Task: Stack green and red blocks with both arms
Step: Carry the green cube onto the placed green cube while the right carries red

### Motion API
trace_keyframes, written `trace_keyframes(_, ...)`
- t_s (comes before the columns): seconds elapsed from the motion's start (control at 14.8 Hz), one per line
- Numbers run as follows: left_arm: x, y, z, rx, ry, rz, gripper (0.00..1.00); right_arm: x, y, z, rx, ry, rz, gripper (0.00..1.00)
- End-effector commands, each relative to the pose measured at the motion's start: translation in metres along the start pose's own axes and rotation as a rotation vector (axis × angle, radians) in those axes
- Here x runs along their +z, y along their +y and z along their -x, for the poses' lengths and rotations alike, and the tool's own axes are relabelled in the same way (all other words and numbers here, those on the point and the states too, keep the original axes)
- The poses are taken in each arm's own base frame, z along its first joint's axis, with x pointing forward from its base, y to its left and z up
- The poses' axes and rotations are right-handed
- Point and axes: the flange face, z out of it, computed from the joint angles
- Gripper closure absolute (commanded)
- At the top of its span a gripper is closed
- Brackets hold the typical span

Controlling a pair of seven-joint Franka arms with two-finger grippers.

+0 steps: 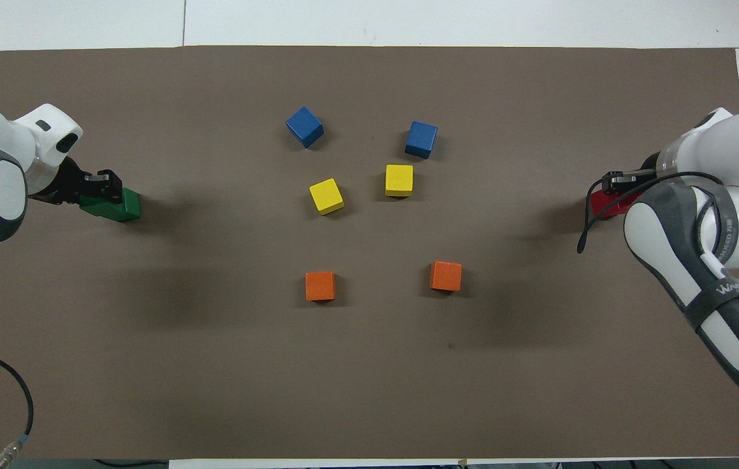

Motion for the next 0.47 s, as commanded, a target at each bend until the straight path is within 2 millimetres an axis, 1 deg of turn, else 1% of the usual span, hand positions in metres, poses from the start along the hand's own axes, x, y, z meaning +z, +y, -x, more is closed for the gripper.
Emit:
trace_keyframes(0.0, 0.0056, -0.0009, 0.0102, -0.017, 0.018, 0.010, 0.76, -0.0031, 0.0024, 0.0125, -0.043, 0.018, -0.004, 1.00)
trace_keyframes(0.07, 0.0041, -0.0009, 0.0106, -0.015, 0.027, 0.011, 0.12, -0.0032, 0.0042, 0.0131, -0.045, 0.018, -0.004, 1.00)
trace_keyframes(0.14, 0.0047, -0.0009, 0.0108, -0.012, 0.027, 0.010, 0.00, -0.0025, 0.0050, 0.0136, -0.059, 0.016, -0.003, 1.00)
trace_keyframes(0.27, 0.0047, -0.0009, 0.0108, -0.009, 0.027, 0.010, 0.00, -0.0025, 0.0114, 0.0145, -0.063, 0.016, -0.003, 1.00)
trace_keyframes(0.41, 0.0044, -0.0019, 0.0109, -0.011, 0.024, 0.010, 0.00, -0.0025, 0.0114, 0.0145, -0.066, 0.016, -0.003, 1.00)
